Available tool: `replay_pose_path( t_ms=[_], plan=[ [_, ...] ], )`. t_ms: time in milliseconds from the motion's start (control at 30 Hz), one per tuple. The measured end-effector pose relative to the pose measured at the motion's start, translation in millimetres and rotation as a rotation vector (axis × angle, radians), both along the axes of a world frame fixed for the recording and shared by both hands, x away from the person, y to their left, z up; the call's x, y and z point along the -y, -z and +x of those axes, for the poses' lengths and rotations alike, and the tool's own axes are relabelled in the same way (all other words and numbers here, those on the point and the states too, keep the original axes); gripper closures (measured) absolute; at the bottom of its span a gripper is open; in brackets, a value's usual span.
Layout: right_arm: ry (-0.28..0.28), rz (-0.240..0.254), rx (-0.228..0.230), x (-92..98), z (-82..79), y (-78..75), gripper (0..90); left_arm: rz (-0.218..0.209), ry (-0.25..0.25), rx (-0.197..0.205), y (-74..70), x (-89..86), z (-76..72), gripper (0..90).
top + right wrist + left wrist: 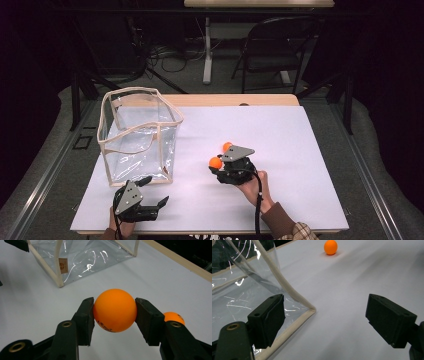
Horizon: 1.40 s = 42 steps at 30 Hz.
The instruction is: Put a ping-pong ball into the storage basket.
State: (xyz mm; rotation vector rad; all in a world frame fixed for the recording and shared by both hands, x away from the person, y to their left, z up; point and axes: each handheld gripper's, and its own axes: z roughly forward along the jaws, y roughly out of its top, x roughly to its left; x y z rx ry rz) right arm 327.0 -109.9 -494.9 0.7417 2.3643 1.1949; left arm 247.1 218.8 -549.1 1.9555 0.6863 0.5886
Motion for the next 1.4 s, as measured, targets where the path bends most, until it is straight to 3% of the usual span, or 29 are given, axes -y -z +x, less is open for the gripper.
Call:
replay_pose_path(
  t_ms=[1400],
  plan=[
    [0.019,0.039,0.039,-5.1,26.6,-24.2,50.9,0.002,0.000,0.001,0.0,0.1,0.2,16.1]
  ],
)
